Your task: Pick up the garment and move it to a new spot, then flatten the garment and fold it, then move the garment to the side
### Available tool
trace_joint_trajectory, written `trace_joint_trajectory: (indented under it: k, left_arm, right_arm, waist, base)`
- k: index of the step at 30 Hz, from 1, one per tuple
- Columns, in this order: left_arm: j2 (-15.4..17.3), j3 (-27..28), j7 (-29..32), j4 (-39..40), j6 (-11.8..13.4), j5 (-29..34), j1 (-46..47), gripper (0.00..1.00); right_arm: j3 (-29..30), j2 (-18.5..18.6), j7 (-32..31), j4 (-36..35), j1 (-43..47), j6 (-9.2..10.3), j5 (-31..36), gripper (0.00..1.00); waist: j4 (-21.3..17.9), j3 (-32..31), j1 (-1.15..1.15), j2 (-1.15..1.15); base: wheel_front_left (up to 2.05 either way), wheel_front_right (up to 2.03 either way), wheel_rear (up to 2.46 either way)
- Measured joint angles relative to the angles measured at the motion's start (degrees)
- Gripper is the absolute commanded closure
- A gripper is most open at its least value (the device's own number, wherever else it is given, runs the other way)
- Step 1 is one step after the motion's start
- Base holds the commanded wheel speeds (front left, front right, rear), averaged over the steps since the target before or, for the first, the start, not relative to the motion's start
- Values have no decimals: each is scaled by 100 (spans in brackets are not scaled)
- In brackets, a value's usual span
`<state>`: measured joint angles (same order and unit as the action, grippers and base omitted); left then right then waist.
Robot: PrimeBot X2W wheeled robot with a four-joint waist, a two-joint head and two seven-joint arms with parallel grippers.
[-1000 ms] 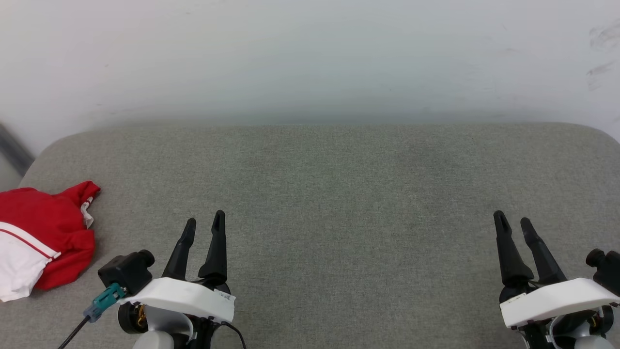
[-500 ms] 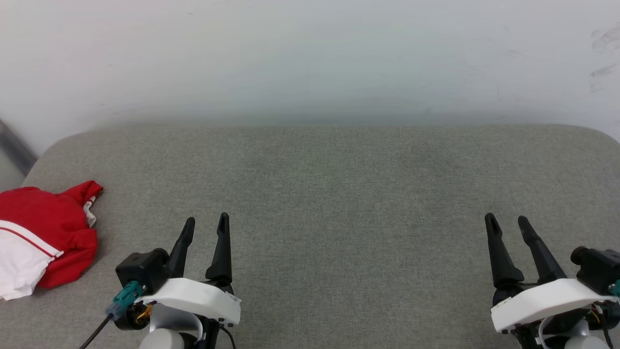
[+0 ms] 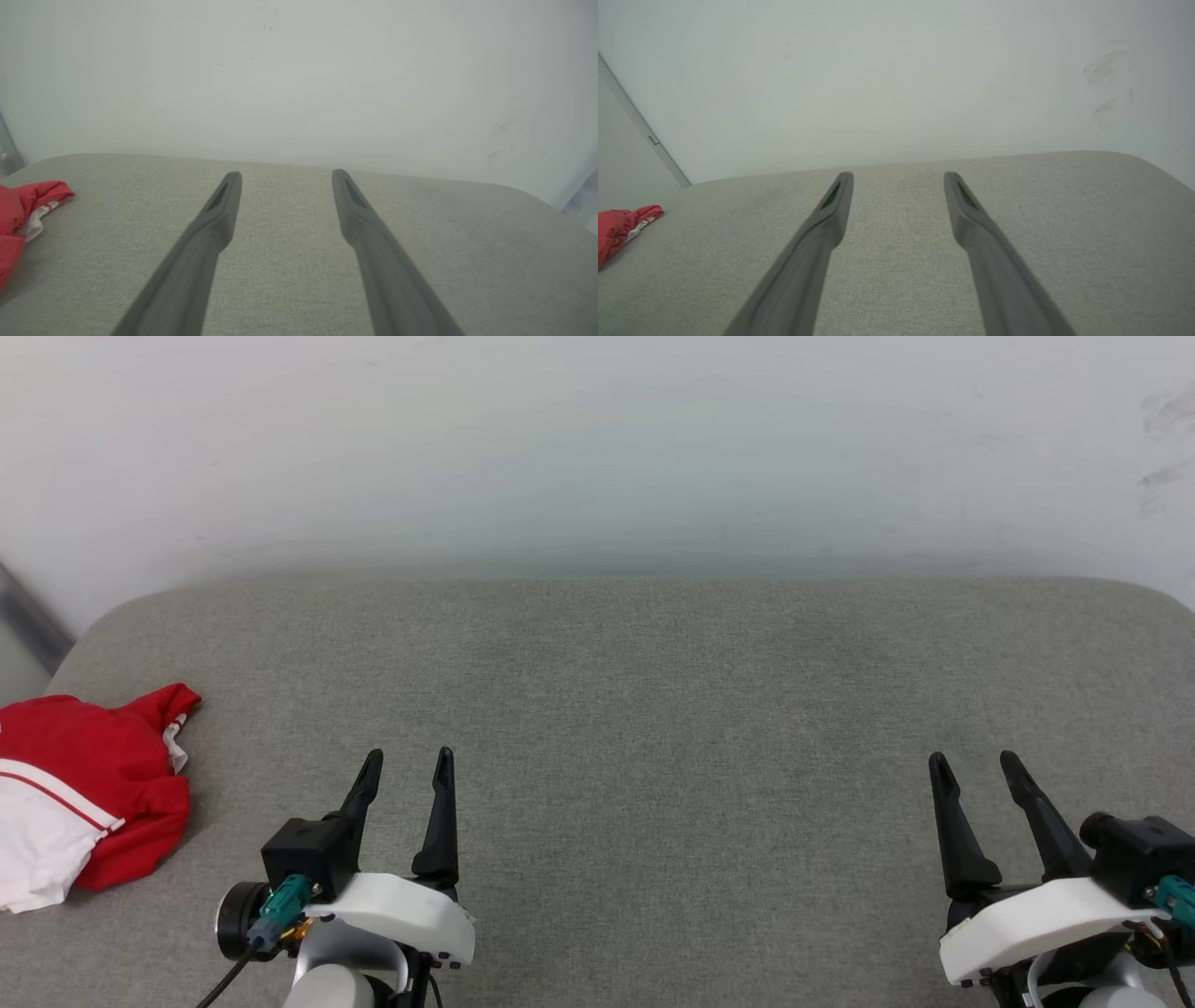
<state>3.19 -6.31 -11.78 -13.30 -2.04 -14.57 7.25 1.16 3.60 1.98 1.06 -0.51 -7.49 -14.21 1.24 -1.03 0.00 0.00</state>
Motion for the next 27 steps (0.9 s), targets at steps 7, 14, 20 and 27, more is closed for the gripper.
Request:
trace_joint_trajectory:
  k: [7,14,20,27]
  left_arm:
    - [20,-49,-76,-96,51,301,27,0]
    - [18,-65,-155,-268,5,443,46,0]
    - [8,-67,-214,-345,-56,516,102,0]
    - [0,-54,-289,-444,-102,617,127,0]
  right_arm:
    - [4,-15,-34,-31,52,-1,374,0]
    - [13,-26,-57,-64,55,-1,680,0]
    - [30,-36,-58,-92,75,-1,879,0]
    - [42,-46,-56,-116,85,-1,1079,0]
  waist:
    - [8,-11,0,0]
    - [17,-21,0,0]
    - [23,-27,0,0]
    - [24,-27,0,0]
  base:
    - [0,0,0]
    - [0,0,0]
    - [0,0,0]
    - [0,0,0]
